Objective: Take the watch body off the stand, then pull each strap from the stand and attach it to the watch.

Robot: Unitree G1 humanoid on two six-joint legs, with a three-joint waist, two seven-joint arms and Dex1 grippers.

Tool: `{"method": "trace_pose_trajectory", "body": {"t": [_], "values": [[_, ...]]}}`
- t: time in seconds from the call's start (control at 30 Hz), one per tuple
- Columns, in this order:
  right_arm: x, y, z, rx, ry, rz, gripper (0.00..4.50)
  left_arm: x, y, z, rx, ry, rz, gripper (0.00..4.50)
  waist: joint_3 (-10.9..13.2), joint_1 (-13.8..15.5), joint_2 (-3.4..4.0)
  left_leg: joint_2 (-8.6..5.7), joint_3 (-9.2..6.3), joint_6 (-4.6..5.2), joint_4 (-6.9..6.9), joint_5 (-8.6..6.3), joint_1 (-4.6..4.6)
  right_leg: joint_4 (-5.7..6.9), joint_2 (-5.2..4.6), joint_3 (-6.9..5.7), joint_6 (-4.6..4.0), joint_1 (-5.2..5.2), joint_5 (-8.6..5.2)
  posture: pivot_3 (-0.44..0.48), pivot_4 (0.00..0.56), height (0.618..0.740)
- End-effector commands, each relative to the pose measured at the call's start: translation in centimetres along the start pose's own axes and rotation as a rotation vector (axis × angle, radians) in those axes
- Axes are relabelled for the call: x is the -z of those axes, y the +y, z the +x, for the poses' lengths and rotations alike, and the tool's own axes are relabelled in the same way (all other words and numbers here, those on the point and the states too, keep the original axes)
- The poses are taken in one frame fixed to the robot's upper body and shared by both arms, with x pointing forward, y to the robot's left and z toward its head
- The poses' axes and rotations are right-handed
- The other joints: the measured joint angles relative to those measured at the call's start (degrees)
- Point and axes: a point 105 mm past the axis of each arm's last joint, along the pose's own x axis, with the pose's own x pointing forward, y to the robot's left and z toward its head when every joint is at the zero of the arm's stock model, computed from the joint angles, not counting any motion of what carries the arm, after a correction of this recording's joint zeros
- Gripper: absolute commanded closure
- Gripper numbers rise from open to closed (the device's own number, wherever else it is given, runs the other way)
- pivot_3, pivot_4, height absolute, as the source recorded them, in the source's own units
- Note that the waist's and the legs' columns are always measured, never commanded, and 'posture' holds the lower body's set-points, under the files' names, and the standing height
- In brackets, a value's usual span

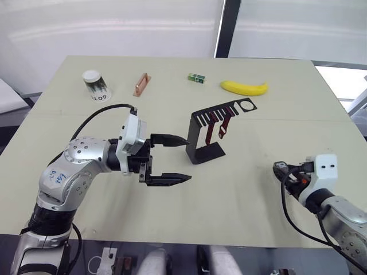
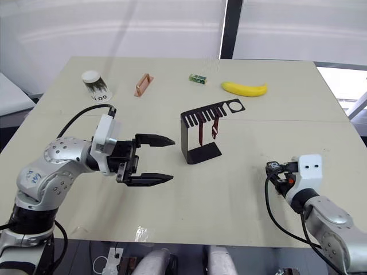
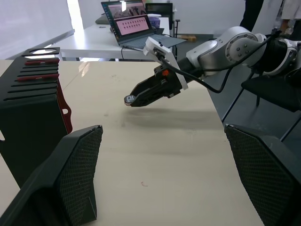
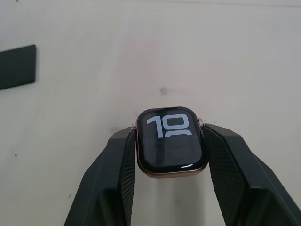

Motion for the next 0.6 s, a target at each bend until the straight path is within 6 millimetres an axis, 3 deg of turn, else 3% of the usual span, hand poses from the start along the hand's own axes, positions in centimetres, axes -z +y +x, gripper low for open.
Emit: {"method": "trace_pose_trajectory", "body": {"t": [0.03,0.6], "values": [[-0.5,-0.1,0.5,-0.026,-0.043,-0.044,2.8,-0.6,-0.7,0.5,0.026,-0.005,0.047,0.0,0.0,0.0,0.0,0.0,0.0,0.0,0.0,0.0,0.0,0.04,0.0,0.0,0.0,0.0,0.0,0.0,0.15,0.74],[-0.1,-0.2,2.0,-0.04,-0.025,-0.036,2.8,-0.8,0.0,-0.1,0.026,0.0,0.045,0.0,0.0,0.0,0.0,-0.02,-0.03,-0.01,0.01,0.0,0.0,0.14,-0.01,-0.02,0.0,0.0,0.0,0.0,0.15,0.74]]}}
